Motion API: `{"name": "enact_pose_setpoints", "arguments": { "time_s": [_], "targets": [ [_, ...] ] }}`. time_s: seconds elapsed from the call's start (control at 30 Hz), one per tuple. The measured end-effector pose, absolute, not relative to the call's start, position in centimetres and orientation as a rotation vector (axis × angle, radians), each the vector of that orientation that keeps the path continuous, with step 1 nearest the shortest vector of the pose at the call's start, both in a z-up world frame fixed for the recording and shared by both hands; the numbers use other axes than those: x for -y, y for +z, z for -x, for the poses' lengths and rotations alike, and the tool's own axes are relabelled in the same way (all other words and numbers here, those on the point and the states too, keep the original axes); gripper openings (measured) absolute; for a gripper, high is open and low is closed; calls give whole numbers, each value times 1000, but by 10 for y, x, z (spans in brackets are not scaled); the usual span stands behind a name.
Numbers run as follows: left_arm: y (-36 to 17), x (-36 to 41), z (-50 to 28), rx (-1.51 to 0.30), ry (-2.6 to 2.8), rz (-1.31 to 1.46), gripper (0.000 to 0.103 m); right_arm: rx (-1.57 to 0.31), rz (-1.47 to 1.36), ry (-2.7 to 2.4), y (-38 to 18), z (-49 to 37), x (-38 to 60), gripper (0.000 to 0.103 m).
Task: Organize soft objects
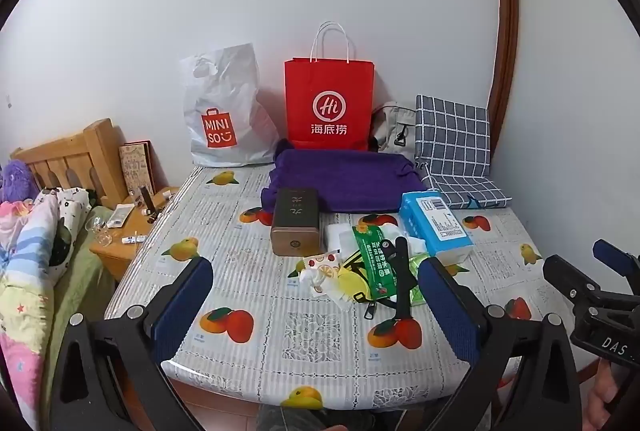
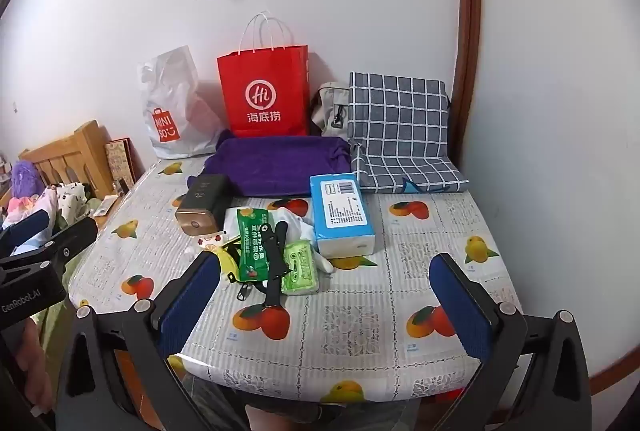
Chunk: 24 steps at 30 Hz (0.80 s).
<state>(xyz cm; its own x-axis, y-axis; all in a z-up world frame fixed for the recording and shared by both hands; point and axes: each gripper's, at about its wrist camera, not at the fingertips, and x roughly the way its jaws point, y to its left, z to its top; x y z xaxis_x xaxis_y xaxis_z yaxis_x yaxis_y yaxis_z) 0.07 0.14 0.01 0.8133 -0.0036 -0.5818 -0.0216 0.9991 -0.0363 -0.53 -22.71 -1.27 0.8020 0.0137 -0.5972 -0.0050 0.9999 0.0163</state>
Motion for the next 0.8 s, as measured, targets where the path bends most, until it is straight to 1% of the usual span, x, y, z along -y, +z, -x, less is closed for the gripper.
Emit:
{"name": "enact_pose_setpoints", "arguments": {
  "time_s": [0.2, 0.27, 0.8],
  "targets": [
    [7, -2, 3, -597, 20, 16, 103, -644, -8, -3, -21, 4, 233, 103],
    [8, -3, 1, -598, 22, 16, 103, -640, -1, -8, -9, 11, 224, 103],
    [16, -4, 9, -573, 45, 6, 103, -628, -19, 27, -9, 15, 222, 103]
  ]
}}
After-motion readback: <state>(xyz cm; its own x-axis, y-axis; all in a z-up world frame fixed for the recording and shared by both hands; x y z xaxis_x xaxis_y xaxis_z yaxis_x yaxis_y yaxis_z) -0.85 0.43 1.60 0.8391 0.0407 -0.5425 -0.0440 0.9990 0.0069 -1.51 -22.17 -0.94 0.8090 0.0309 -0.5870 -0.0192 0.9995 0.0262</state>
